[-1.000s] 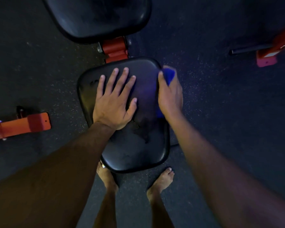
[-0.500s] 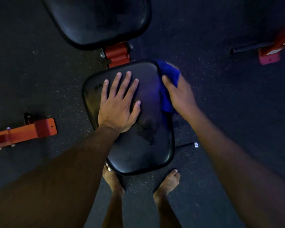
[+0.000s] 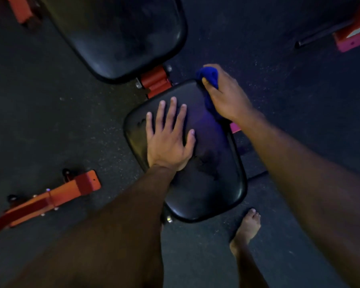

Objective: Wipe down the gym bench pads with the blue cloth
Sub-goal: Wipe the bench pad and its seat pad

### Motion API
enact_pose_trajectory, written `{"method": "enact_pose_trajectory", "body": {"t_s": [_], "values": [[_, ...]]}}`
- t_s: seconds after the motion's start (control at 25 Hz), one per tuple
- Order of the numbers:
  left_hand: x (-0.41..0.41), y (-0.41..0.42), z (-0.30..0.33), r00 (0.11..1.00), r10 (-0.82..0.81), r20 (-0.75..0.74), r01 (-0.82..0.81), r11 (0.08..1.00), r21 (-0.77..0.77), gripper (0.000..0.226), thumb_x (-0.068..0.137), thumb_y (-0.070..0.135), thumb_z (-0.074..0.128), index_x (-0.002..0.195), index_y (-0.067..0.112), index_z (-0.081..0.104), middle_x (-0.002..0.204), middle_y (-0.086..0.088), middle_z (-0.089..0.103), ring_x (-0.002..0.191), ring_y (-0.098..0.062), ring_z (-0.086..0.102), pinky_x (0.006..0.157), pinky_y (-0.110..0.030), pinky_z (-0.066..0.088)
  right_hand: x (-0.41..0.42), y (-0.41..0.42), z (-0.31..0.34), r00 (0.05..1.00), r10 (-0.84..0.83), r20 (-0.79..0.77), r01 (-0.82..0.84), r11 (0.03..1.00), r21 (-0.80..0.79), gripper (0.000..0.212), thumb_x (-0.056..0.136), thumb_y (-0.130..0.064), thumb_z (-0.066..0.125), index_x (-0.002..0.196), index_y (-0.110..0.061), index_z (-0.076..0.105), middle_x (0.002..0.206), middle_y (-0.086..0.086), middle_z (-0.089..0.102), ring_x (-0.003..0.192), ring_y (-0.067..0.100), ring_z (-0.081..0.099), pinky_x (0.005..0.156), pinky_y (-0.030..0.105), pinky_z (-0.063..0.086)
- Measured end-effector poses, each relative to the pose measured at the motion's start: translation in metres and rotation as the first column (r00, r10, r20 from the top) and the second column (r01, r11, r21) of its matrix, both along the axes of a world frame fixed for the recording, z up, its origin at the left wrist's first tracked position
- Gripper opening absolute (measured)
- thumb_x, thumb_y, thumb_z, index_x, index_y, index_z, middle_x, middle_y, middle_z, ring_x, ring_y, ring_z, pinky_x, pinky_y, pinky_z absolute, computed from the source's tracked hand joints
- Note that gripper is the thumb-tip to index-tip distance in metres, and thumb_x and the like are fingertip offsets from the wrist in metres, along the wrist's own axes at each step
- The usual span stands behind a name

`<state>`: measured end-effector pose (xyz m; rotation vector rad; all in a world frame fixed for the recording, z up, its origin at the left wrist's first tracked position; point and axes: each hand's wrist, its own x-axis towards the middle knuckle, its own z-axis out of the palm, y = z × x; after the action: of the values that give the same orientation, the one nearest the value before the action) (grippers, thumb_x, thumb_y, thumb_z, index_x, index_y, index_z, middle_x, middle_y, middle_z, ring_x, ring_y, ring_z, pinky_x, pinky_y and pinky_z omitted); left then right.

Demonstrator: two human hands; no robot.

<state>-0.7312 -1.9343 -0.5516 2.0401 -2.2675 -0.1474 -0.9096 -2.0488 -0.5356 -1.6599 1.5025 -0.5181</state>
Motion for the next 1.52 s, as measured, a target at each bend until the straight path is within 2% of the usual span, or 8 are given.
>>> {"method": "enact_pose_trajectory", "body": {"t_s": [0.2, 0.32, 0.48, 0.68, 0.8, 1.0, 1.24, 1.52], "values": [[0.002, -0.005, 0.029, 0.999, -0.009, -0.051, 0.019, 0.981, 0.193, 0.068, 0.1, 0.058, 0.025, 0.157, 0.024, 0.04, 0.168, 0.0, 0.027, 0.157, -0.023, 0.018, 0.126, -0.054, 0.011, -0.011, 0.062, 0.058, 0.916, 0.045, -0.399, -0.016, 0.997, 0.074, 0.037, 0.095, -0.019, 0.054, 0.132, -0.016, 0.048, 0.123, 0.012, 0.047, 0.105, 0.038, 0.056, 0.085, 0.051, 0.05], [0.049, -0.025, 0.053, 0.961, -0.224, -0.164, 0.265, 0.916, 0.301, 0.075, 0.098, 0.063, 0.017, 0.157, 0.021, 0.038, 0.169, 0.001, 0.024, 0.157, -0.018, 0.019, 0.126, -0.046, 0.015, 0.003, 0.099, 0.083, 0.925, -0.221, -0.31, 0.237, 0.971, 0.016, 0.036, 0.094, -0.032, 0.06, 0.126, -0.019, 0.048, 0.12, 0.008, 0.045, 0.101, 0.032, 0.056, 0.088, 0.045, 0.049], [0.174, -0.126, 0.089, 0.699, -0.677, 0.231, 0.67, 0.733, 0.121, 0.073, 0.102, 0.058, 0.02, 0.16, 0.015, 0.032, 0.17, -0.007, 0.019, 0.157, -0.022, 0.018, 0.125, -0.048, 0.012, 0.061, 0.093, 0.078, 0.767, -0.636, -0.08, 0.636, 0.771, -0.034, 0.04, 0.086, -0.039, 0.07, 0.114, -0.015, 0.053, 0.112, 0.003, 0.056, 0.103, 0.019, 0.055, 0.087, 0.024, 0.039], [0.192, -0.252, 0.091, 0.383, -0.725, 0.572, 0.831, 0.541, 0.129, 0.07, 0.106, 0.058, 0.006, 0.163, 0.018, -0.001, 0.172, -0.007, -0.005, 0.159, -0.025, -0.005, 0.126, -0.055, 0.006, 0.086, 0.067, 0.045, 0.75, -0.217, -0.625, 0.13, 0.974, -0.183, 0.049, 0.086, -0.061, 0.051, 0.115, -0.025, 0.065, 0.13, 0.001, 0.06, 0.13, 0.032, 0.043, 0.11, 0.061, 0.019], [0.199, -0.274, 0.065, 0.411, -0.757, 0.508, 0.852, 0.517, 0.081, 0.072, 0.105, 0.059, 0.011, 0.165, 0.02, -0.001, 0.172, -0.006, -0.012, 0.159, -0.025, -0.01, 0.127, -0.056, 0.003, 0.084, 0.067, 0.016, 0.726, -0.183, -0.663, 0.166, 0.982, -0.089, 0.055, 0.089, -0.065, 0.044, 0.132, -0.031, 0.051, 0.158, 0.005, 0.029, 0.145, 0.038, 0.023, 0.107, 0.071, 0.022], [0.205, -0.277, 0.062, 0.436, -0.826, 0.356, 0.88, 0.475, 0.025, 0.074, 0.105, 0.059, 0.02, 0.165, 0.018, 0.005, 0.173, -0.006, -0.006, 0.159, -0.026, -0.004, 0.125, -0.061, 0.003, 0.136, 0.028, 0.015, 0.536, -0.37, -0.759, 0.389, 0.906, -0.167, 0.043, 0.082, -0.044, 0.06, 0.115, -0.018, 0.052, 0.125, 0.018, 0.051, 0.117, 0.037, 0.046, 0.099, 0.061, 0.035], [0.208, -0.282, 0.056, 0.453, -0.818, 0.354, 0.877, 0.48, -0.012, 0.072, 0.106, 0.054, 0.026, 0.165, 0.018, 0.009, 0.173, -0.007, 0.001, 0.159, -0.025, 0.001, 0.126, -0.06, 0.005, 0.214, 0.099, 0.021, 0.751, 0.15, -0.643, -0.276, 0.956, -0.1, 0.055, 0.073, -0.035, 0.073, 0.124, -0.02, 0.059, 0.136, 0.011, 0.052, 0.134, 0.032, 0.042, 0.115, 0.062, 0.016], [0.209, -0.284, 0.045, 0.42, -0.818, 0.393, 0.899, 0.433, -0.059, 0.073, 0.105, 0.055, 0.025, 0.165, 0.017, 0.01, 0.173, -0.007, 0.001, 0.159, -0.026, 0.001, 0.126, -0.053, -0.003, 0.093, 0.044, 0.015, 0.67, -0.237, -0.703, 0.16, 0.972, -0.174, 0.042, 0.082, -0.032, 0.065, 0.121, -0.02, 0.057, 0.132, 0.017, 0.052, 0.126, 0.037, 0.046, 0.11, 0.059, 0.032]]}}
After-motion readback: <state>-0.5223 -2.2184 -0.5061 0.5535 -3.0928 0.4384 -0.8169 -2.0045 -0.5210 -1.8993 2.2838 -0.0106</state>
